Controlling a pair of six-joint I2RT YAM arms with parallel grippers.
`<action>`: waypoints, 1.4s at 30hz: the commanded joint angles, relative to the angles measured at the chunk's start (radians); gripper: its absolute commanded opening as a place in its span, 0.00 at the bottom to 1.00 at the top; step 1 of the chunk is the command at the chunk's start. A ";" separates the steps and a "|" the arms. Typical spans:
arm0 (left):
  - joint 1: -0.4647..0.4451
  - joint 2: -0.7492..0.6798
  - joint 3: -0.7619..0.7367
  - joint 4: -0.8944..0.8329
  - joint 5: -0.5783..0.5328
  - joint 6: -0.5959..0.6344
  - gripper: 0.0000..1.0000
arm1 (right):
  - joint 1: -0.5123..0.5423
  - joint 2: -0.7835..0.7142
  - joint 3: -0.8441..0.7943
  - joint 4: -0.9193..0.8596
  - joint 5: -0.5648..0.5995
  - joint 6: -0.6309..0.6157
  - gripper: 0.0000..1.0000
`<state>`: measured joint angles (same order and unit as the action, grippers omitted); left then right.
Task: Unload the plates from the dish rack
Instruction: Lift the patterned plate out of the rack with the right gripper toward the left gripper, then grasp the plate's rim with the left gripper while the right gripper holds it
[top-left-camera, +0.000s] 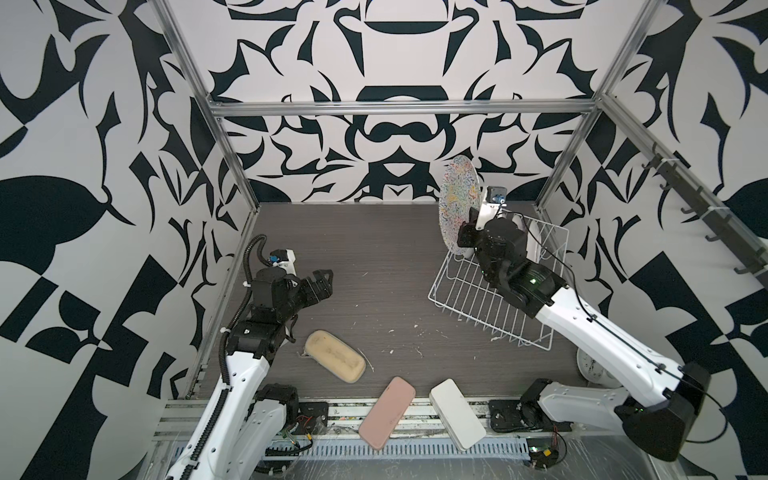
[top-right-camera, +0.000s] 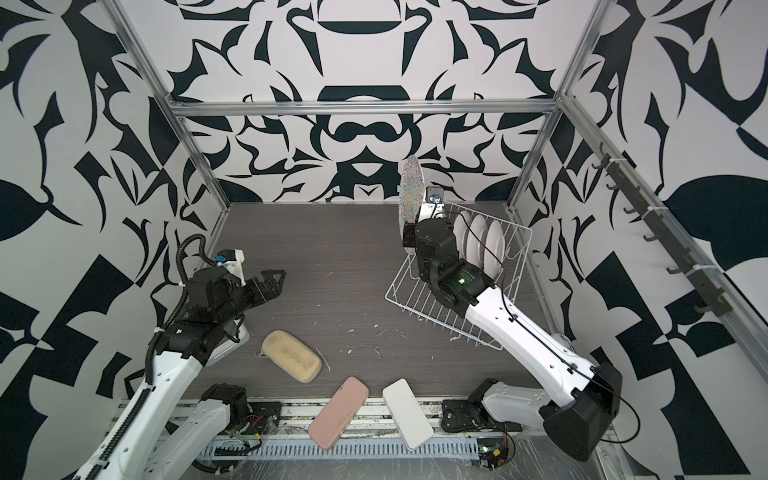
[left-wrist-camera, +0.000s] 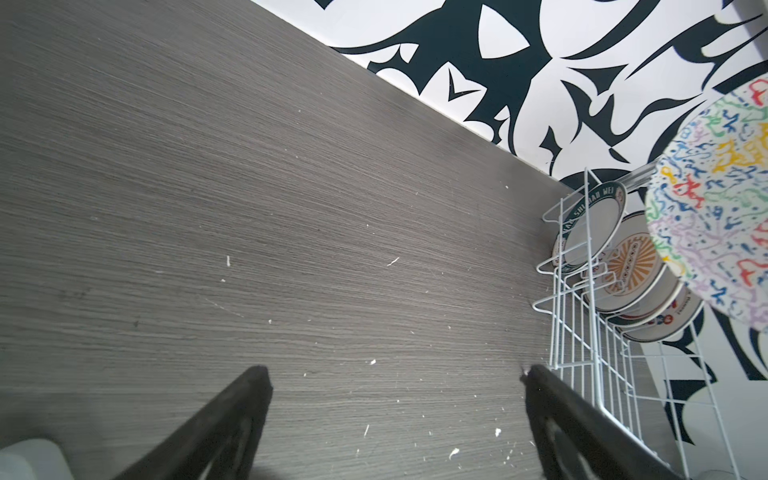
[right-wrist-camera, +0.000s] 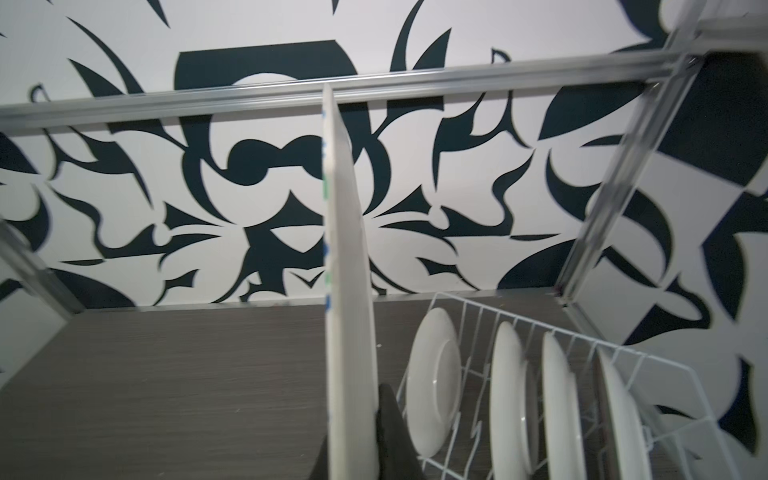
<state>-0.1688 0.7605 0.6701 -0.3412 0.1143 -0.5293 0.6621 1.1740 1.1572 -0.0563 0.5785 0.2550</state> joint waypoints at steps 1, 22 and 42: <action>-0.002 -0.010 -0.001 0.005 0.046 -0.043 1.00 | 0.004 -0.048 -0.014 0.086 -0.143 0.187 0.00; -0.002 0.093 -0.075 0.335 0.363 -0.341 0.99 | 0.004 0.022 -0.272 0.388 -0.499 0.519 0.00; -0.002 0.192 -0.161 0.611 0.345 -0.537 0.98 | 0.002 0.151 -0.470 0.943 -0.729 0.920 0.00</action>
<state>-0.1696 0.9394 0.5285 0.1997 0.4351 -1.0313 0.6628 1.3354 0.6624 0.6739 -0.0868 1.0878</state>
